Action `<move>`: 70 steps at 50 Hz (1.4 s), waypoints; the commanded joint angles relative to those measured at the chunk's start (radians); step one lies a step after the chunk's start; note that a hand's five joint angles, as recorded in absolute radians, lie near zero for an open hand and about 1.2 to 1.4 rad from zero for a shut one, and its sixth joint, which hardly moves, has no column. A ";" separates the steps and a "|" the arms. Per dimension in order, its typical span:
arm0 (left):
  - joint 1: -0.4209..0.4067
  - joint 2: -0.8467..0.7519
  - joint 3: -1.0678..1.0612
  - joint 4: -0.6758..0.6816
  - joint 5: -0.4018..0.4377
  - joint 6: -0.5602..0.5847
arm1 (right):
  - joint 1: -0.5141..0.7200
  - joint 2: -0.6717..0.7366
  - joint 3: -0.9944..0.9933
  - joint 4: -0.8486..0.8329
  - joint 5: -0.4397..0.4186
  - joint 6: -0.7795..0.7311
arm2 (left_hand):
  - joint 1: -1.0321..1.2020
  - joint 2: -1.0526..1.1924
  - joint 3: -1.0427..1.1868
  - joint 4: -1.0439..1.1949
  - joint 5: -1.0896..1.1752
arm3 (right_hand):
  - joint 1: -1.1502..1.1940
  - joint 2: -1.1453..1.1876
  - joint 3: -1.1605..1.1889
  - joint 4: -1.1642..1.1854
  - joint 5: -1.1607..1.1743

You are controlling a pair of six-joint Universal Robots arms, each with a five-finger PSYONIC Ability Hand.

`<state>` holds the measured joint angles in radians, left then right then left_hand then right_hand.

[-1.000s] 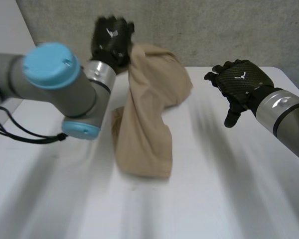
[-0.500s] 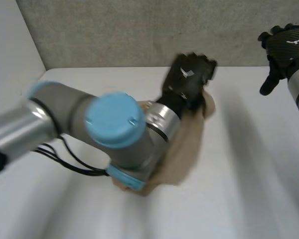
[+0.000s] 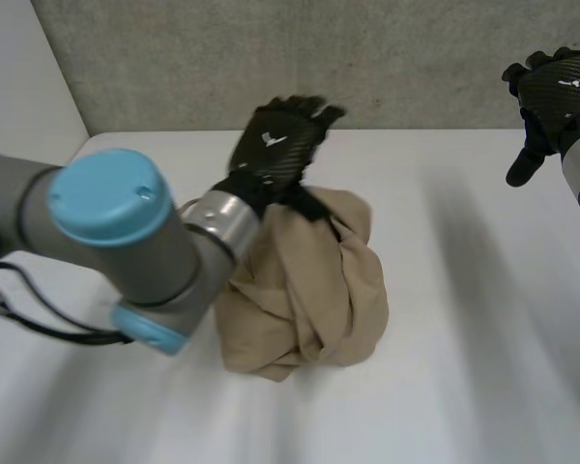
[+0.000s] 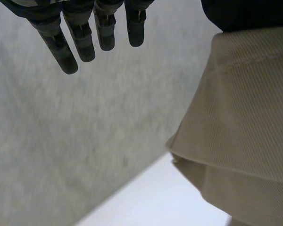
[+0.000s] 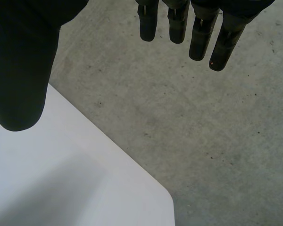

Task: Fold the shorts.

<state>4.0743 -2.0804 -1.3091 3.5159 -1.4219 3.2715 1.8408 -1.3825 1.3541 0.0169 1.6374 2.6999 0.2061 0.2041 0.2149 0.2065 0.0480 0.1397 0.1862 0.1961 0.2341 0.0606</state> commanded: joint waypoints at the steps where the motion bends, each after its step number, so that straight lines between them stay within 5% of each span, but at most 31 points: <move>1: 0.116 0.031 -0.094 -0.195 0.090 0.000 | 0.003 0.002 0.006 0.000 -0.020 0.000 | -0.007 -0.005 -0.016 -0.008 -0.024 | 0.035 -0.012 -0.022 -0.060 -0.061; 16: 0.185 0.025 -0.091 -0.301 0.109 0.028 | 0.029 0.034 0.043 0.000 -0.074 -0.012 | -0.004 -0.002 -0.013 -0.005 -0.021 | 0.035 -0.012 -0.022 -0.060 -0.061; 35: 0.425 0.026 0.047 -0.554 0.129 0.376 | 0.118 0.082 0.049 -0.003 -0.099 -0.014 | 0.007 0.009 -0.001 0.007 -0.009 | 0.035 -0.012 -0.022 -0.060 -0.061; 43: 0.414 0.036 -0.016 -0.571 0.012 0.612 | 0.162 0.143 0.037 0.001 -0.152 -0.006 | 0.040 0.042 0.031 0.039 0.023 | 0.035 -0.012 -0.022 -0.060 -0.061; 58: 0.244 0.071 -0.085 -0.584 0.001 0.381 | 0.265 0.431 -0.122 -0.104 -0.314 0.043 | 0.060 0.062 0.051 0.060 0.044 | 0.035 -0.012 -0.022 -0.060 -0.061; 70: 0.232 0.089 -0.110 -0.586 -0.003 0.369 | 0.279 0.746 -0.392 -0.204 -0.329 -0.037 | 1.104 1.106 1.095 1.104 1.088 | 0.035 -0.012 -0.022 -0.060 -0.061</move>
<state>4.3037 -2.0059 -1.4149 2.9310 -1.4233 3.6378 2.1120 -0.7824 1.0940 -0.1596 1.3176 2.7331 0.9074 0.8814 0.8715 0.8743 0.6939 0.1397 0.1862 0.1961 0.2341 0.0606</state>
